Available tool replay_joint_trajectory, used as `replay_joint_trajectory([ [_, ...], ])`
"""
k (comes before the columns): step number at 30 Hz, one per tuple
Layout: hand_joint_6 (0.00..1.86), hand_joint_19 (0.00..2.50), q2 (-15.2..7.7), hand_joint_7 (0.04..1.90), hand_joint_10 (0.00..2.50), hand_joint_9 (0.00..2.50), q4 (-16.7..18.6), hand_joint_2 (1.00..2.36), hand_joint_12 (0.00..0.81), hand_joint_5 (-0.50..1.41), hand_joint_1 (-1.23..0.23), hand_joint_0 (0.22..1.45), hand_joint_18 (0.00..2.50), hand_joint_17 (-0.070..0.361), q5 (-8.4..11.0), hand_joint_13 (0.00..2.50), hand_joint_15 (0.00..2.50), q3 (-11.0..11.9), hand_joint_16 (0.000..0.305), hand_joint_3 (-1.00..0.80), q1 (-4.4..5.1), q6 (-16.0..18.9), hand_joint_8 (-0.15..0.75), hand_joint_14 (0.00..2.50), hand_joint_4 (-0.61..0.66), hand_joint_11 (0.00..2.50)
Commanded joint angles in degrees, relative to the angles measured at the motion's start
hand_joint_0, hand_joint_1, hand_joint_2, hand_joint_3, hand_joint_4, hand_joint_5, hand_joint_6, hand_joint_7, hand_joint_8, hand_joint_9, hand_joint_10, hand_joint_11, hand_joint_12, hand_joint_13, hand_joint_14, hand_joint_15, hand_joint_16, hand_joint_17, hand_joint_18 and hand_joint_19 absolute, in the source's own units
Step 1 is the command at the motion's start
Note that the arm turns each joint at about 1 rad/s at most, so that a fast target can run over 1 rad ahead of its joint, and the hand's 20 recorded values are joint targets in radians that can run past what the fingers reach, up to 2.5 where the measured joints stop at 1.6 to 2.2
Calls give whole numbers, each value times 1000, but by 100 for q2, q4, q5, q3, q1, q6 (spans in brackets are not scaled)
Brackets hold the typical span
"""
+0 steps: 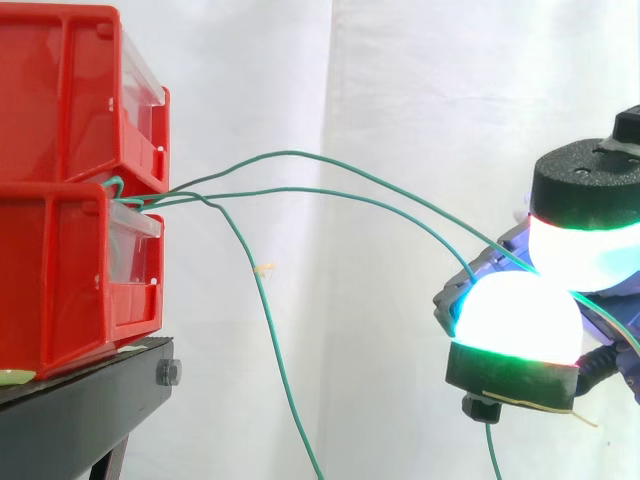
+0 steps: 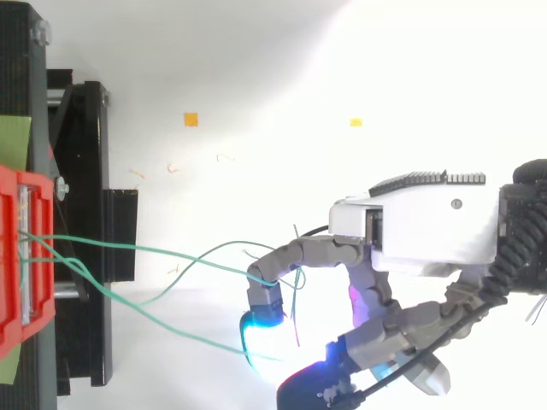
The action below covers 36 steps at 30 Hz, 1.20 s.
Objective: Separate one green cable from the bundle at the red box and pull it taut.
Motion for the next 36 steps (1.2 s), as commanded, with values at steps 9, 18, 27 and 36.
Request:
replay_joint_trajectory([
  [9, 506, 596, -8, 1135, 19, 1985, -11, 1019, 390, 121, -741, 733, 1164, 106, -3, 1559, 649, 3, 47, -195, -32, -9, 219, 22, 100, 554],
  [18, 506, 604, -8, 1132, 21, 1983, 112, 1019, 392, 121, -741, 733, 1162, 105, -12, 1560, 645, -6, 47, -196, -32, -9, 220, 22, 99, 550],
  [27, 506, 604, -8, 1133, 19, 1983, 578, 1019, 387, 121, -741, 734, 1163, 105, -12, 1562, 658, -6, 47, -200, -32, -9, 217, 21, 101, 545],
  [36, 506, 603, -8, 1127, 20, 1982, 859, 1019, 387, 121, -743, 734, 1167, 104, -12, 1563, 652, -6, 46, -189, -32, -18, 217, 20, 94, 543],
])
